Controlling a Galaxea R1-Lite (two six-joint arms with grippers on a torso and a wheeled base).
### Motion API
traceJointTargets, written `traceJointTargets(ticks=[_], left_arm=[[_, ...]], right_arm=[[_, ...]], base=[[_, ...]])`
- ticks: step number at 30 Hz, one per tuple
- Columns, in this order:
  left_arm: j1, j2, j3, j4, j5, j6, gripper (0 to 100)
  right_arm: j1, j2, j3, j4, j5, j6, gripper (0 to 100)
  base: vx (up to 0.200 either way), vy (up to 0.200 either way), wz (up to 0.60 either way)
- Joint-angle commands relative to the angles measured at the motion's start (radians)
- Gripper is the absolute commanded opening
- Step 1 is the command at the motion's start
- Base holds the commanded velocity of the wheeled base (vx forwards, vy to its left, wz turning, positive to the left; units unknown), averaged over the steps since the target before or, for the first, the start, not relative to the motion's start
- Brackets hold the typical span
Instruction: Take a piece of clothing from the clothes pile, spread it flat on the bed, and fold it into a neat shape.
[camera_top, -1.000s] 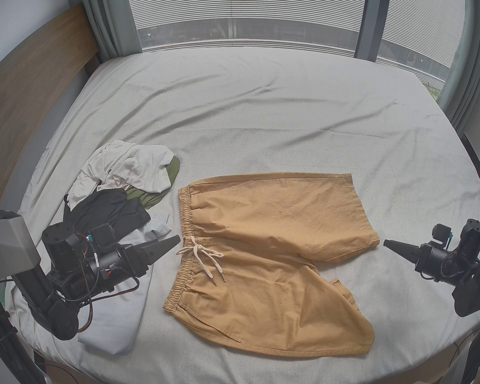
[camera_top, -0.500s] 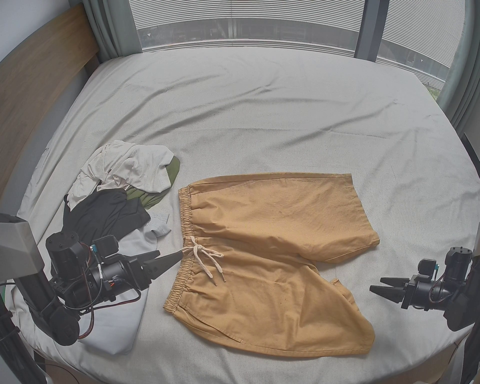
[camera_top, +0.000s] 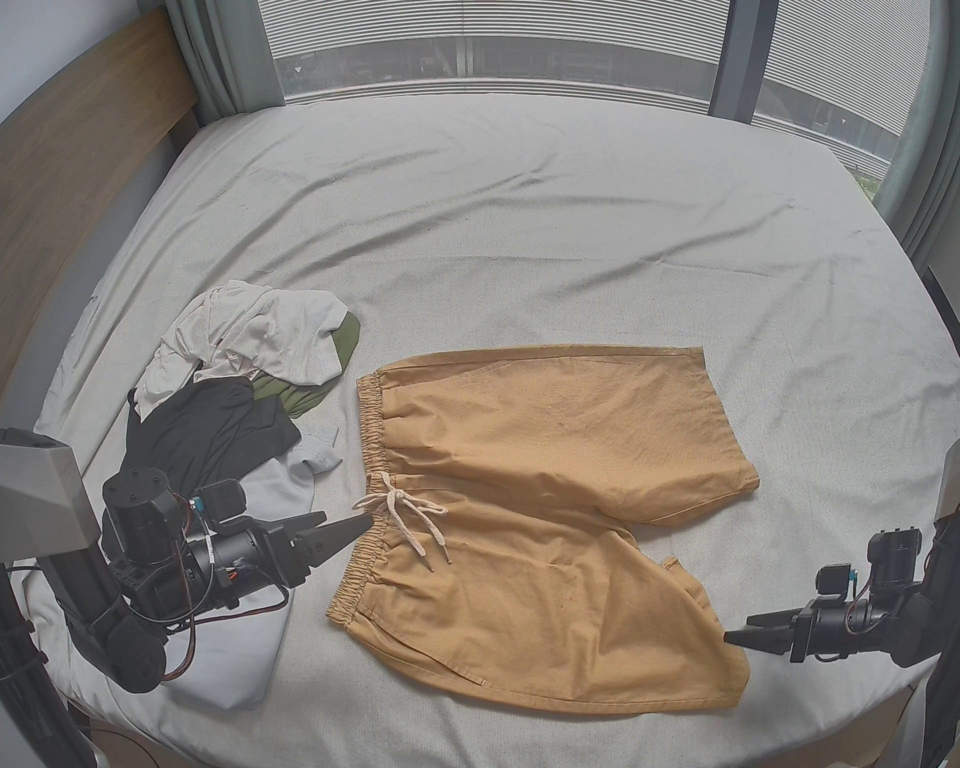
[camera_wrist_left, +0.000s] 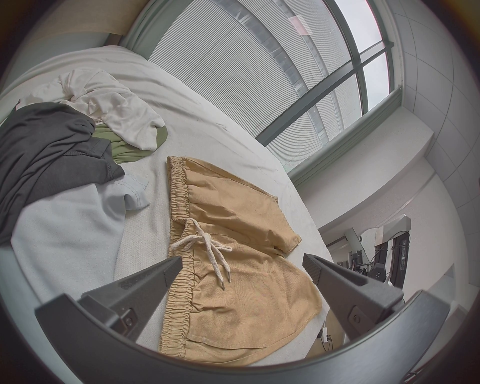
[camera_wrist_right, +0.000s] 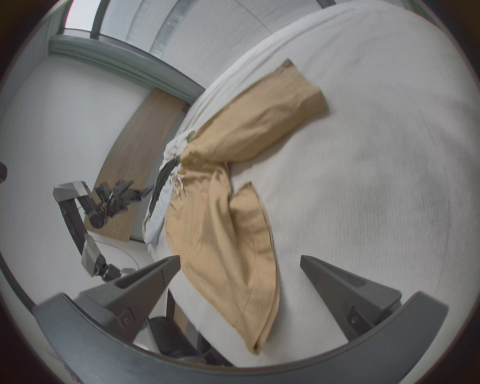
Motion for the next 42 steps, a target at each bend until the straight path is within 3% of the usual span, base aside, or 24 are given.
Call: traceJointTargets(ticks=[1, 4, 11, 22, 26, 27, 28, 34, 42], left_arm=[[-0.004, 0.019, -0.004, 0.0, 0.001, 0.001, 100], [-0.004, 0.019, -0.005, 0.0, 0.001, 0.001, 100], [-0.004, 0.024, -0.007, 0.0, -0.001, -0.001, 100], [-0.004, 0.026, -0.007, 0.0, -0.001, -0.001, 100], [-0.004, 0.032, -0.008, 0.0, -0.001, -0.001, 100], [-0.004, 0.032, -0.008, 0.0, -0.001, -0.001, 100], [-0.003, 0.035, -0.01, 0.0, 0.001, -0.001, 100], [-0.003, 0.044, -0.01, 0.0, -0.001, 0.001, 100], [-0.001, 0.045, -0.011, 0.0, -0.001, 0.007, 100]], right_arm=[[-0.005, -0.016, 0.018, 0.117, 0.0, -0.101, 100], [-0.002, -0.031, 0.018, 0.2, -0.003, -0.15, 100], [0.028, -0.031, 0.018, 0.25, 0.0, -0.156, 100], [0.094, -0.044, 0.008, 0.189, 0.012, -0.107, 100], [0.175, -0.105, 0.015, 0.091, 0.063, 0.049, 100], [0.175, -0.105, 0.015, 0.091, 0.063, 0.049, 100], [0.209, -0.145, 0.01, 0.046, 0.076, 0.132, 100], [0.288, -0.202, 0.016, -0.125, 0.076, 0.378, 100], [0.339, -0.199, 0.016, -0.138, 0.072, 0.401, 100]], base=[[0.0, 0.0, 0.0], [0.0, 0.0, 0.0], [0.0, 0.0, 0.0], [0.0, 0.0, 0.0], [0.0, 0.0, 0.0], [0.0, 0.0, 0.0], [0.0, 0.0, 0.0], [0.0, 0.0, 0.0], [0.0, 0.0, 0.0]])
